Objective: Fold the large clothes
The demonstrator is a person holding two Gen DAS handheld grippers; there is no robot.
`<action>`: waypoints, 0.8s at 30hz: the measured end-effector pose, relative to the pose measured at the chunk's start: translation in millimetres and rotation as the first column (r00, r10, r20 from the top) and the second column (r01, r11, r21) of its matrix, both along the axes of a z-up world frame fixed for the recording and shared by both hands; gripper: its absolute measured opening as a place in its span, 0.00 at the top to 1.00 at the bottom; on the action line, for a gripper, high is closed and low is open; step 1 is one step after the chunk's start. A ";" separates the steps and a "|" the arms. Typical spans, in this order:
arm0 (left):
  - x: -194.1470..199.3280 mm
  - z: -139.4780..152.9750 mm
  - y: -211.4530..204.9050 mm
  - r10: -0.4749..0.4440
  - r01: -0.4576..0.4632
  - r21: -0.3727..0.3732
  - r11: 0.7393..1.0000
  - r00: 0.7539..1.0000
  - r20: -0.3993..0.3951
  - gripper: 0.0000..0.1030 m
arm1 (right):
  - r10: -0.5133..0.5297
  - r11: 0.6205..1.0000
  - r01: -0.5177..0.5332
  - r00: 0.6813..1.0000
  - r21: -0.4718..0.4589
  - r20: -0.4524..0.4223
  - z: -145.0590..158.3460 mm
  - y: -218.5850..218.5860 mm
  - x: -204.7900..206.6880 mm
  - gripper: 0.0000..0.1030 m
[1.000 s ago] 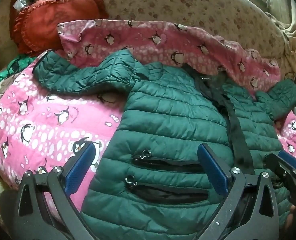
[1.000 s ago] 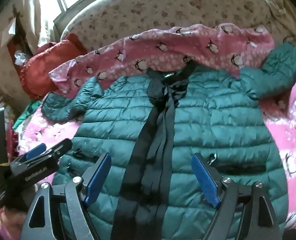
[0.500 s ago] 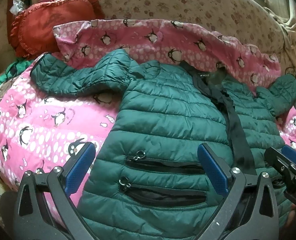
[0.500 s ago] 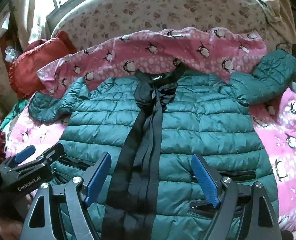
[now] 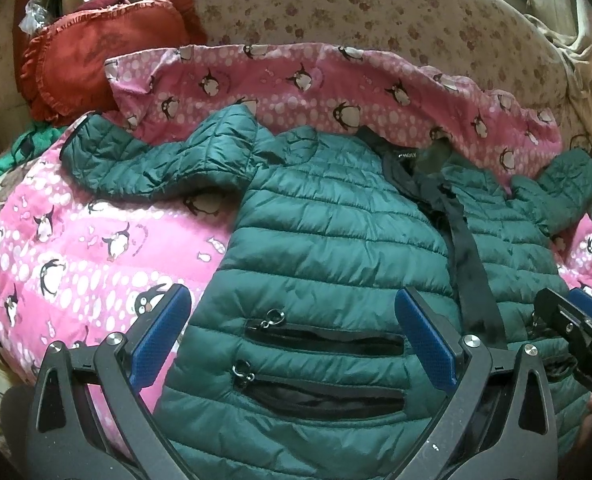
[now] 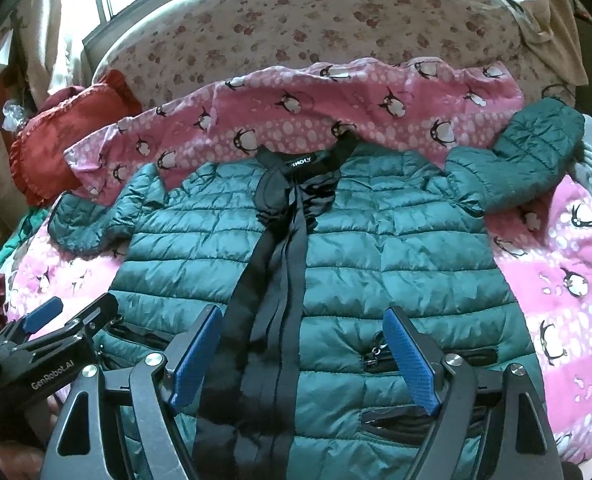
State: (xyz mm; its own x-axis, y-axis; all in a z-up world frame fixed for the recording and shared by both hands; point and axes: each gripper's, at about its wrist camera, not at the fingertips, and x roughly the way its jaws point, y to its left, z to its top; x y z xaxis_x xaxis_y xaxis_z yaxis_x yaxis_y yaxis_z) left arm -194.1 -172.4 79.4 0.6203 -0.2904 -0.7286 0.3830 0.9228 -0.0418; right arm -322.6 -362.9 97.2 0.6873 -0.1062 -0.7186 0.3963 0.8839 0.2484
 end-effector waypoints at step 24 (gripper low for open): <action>-1.9 -1.7 -10.7 -0.010 0.010 0.015 1.000 1.000 0.015 0.01 | -0.002 1.000 0.000 0.998 -0.027 -0.065 0.4 -1.1 5.7 0.21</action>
State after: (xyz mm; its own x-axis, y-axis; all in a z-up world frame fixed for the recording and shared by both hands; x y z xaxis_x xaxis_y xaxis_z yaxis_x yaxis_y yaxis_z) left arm -196.0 -183.1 77.8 0.6282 -0.2854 -0.7238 0.3925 0.9195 -0.0219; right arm -316.9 -364.0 97.5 0.6393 -0.1269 -0.7584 0.4116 0.8896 0.1981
